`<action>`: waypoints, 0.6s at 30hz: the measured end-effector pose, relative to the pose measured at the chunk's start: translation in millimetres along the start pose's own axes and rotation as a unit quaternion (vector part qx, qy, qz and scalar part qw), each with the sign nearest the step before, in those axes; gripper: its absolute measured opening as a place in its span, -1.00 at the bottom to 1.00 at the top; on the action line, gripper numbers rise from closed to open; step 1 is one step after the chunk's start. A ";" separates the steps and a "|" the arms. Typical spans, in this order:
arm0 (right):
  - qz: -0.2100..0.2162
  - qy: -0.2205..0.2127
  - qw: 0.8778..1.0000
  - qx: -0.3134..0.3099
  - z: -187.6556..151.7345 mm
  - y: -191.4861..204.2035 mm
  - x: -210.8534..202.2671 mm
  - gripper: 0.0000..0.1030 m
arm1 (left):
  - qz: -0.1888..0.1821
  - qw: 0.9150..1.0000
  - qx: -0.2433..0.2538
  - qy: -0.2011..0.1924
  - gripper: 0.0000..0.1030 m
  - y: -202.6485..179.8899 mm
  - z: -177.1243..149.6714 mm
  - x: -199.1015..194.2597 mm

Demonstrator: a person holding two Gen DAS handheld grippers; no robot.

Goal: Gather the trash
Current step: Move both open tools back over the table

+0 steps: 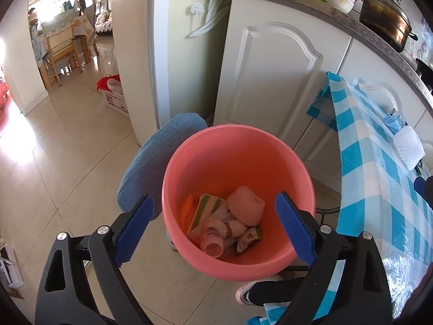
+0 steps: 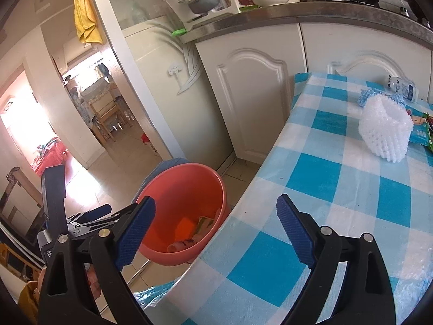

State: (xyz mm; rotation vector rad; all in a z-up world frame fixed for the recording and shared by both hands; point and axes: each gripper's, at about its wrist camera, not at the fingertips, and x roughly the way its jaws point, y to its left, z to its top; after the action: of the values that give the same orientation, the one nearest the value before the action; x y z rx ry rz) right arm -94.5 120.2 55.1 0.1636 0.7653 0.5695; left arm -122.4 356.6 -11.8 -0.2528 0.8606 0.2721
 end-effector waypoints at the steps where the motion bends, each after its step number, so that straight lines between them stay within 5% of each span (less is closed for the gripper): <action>1: -0.002 -0.003 1.000 0.004 1.4 -2.4 -2.0 0.78 | -0.003 1.000 0.002 0.000 0.79 -2.1 0.0 -1.2; 18: -0.009 -0.047 0.997 0.064 -0.2 -61.2 -44.4 0.79 | -0.042 0.998 0.039 0.002 0.81 -50.3 4.7 -20.2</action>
State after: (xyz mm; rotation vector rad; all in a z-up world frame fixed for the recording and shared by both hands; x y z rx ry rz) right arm -94.2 44.9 61.1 0.3001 0.7106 0.4915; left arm -114.7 308.3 12.2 -0.2161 0.8606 0.1597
